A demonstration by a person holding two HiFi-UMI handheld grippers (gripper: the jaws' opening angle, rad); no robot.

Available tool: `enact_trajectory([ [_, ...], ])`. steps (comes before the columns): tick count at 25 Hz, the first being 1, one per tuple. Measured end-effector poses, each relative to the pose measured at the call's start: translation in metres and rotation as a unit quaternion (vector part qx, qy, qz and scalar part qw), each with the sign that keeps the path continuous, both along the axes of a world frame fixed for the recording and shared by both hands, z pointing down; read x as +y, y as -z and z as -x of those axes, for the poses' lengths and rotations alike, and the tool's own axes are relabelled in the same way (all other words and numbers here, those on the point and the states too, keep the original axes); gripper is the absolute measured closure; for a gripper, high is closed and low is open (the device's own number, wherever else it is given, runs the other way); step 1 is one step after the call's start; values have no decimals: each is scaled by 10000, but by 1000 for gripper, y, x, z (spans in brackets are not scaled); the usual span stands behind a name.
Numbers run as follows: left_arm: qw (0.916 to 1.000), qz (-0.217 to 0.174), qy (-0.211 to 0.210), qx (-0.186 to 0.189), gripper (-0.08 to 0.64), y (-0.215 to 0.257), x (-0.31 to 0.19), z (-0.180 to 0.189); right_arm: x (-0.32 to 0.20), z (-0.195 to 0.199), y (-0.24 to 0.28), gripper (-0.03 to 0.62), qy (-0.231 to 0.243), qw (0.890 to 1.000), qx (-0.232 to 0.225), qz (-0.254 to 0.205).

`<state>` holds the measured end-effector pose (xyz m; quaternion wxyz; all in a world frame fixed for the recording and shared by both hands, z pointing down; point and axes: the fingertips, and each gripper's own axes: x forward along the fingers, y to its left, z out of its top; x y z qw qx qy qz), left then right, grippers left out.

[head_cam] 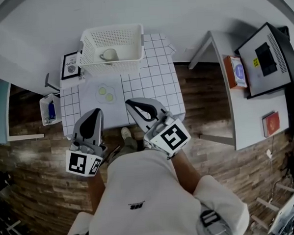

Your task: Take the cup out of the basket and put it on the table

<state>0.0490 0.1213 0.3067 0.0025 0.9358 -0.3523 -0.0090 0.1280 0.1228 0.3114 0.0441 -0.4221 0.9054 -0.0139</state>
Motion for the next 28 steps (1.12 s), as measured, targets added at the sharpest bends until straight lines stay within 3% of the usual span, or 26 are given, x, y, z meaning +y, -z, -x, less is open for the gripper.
enact_trajectory([
  [20, 9985, 73, -530, 92, 551, -11, -124, 59, -122, 65, -6, 580, -446, 9981, 359, 228],
  [28, 9975, 146, -662, 193, 551, -17, -156, 64, -153, 66, -8, 580, -614, 9961, 593, 242],
])
